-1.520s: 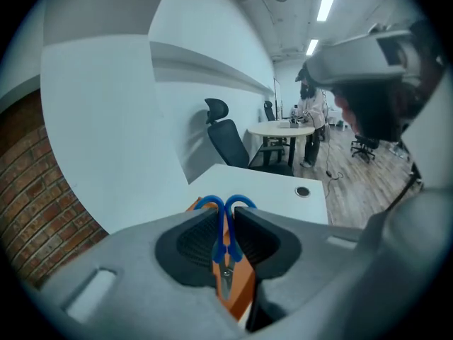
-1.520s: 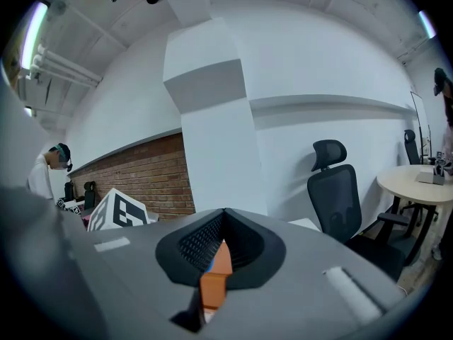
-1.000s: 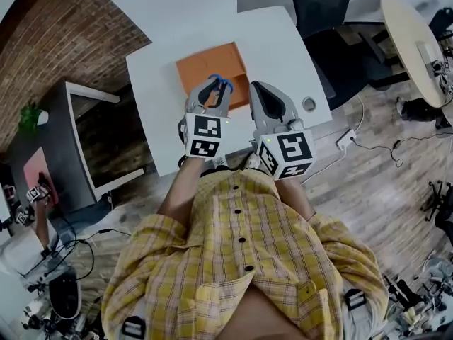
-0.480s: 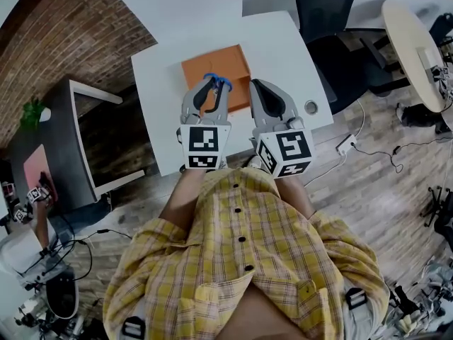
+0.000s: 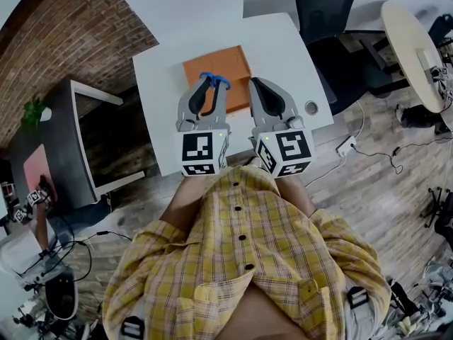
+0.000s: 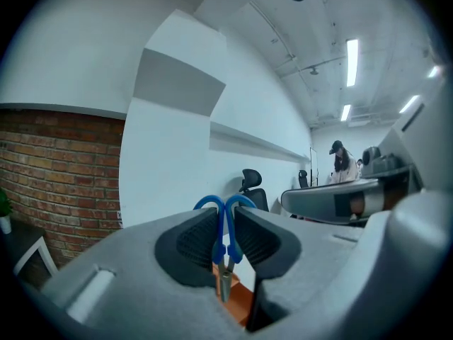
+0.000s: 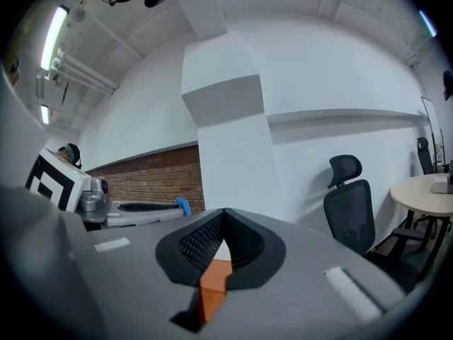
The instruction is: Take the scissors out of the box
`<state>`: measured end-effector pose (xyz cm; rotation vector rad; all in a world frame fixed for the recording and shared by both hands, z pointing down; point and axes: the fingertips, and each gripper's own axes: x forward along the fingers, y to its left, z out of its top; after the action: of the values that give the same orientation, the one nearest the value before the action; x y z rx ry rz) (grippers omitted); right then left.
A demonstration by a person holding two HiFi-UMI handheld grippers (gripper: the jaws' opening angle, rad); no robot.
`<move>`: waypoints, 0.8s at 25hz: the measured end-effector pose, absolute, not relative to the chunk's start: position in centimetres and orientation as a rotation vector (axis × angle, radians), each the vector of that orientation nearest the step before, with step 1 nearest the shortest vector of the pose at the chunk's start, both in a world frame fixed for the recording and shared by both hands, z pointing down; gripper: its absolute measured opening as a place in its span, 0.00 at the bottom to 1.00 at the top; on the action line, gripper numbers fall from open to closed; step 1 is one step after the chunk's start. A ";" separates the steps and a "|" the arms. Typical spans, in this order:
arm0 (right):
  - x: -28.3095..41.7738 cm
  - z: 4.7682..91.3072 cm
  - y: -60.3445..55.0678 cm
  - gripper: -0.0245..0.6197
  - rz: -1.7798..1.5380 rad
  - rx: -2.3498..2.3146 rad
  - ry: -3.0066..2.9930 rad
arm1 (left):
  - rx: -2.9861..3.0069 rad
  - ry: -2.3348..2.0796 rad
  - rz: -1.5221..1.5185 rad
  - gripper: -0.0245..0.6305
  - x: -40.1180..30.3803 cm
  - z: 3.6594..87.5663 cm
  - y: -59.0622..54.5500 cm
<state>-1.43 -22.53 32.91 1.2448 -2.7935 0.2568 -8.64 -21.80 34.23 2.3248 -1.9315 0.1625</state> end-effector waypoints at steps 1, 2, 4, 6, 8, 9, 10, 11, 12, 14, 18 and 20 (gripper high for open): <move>-1.5 32.8 -22.5 0.05 0.252 1.246 -2.796 | 2.320 -1.934 0.142 0.16 -8.8 34.0 -21.7; -1.5 32.7 -22.5 0.05 0.249 1.247 -2.798 | 2.318 -1.937 0.125 0.16 -8.8 33.7 -21.6; -1.5 32.6 -22.5 0.05 0.247 1.248 -2.802 | 2.316 -1.950 0.099 0.16 -8.9 33.2 -21.5; -1.4 32.3 -22.5 0.05 0.237 1.252 -2.811 | 2.314 -1.963 0.074 0.16 -8.8 32.7 -21.4; -1.2 32.0 -22.5 0.05 0.209 1.260 -2.824 | 2.310 -1.976 0.052 0.16 -8.7 32.6 -21.4; -1.2 31.8 -22.5 0.05 0.196 1.263 -2.828 | 2.307 -1.984 0.043 0.16 -8.8 32.5 -21.3; -1.1 31.7 -22.5 0.05 0.188 1.264 -2.832 | 2.303 -1.992 0.034 0.16 -8.8 32.5 -21.2; -1.2 31.7 -22.5 0.05 0.184 1.262 -2.834 | 2.300 -1.997 0.023 0.16 -8.8 32.5 -21.1; -1.2 31.7 -22.5 0.05 0.182 1.261 -2.834 | 2.299 -2.001 0.014 0.16 -8.9 32.4 -21.0; -1.2 31.8 -22.6 0.05 0.181 1.261 -2.834 | 2.301 -2.006 0.002 0.16 -8.9 32.1 -21.0; -1.1 31.6 -22.8 0.05 0.187 1.270 -2.837 | 2.300 -2.019 -0.001 0.16 -8.8 31.8 -20.9; -1.1 31.4 -22.6 0.05 0.182 1.275 -2.842 | 2.303 -2.032 0.005 0.16 -8.9 31.5 -20.5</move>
<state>-1.08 -22.60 31.35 1.2754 -2.8424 0.1824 -8.85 -20.52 31.52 2.3025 -2.0318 0.0046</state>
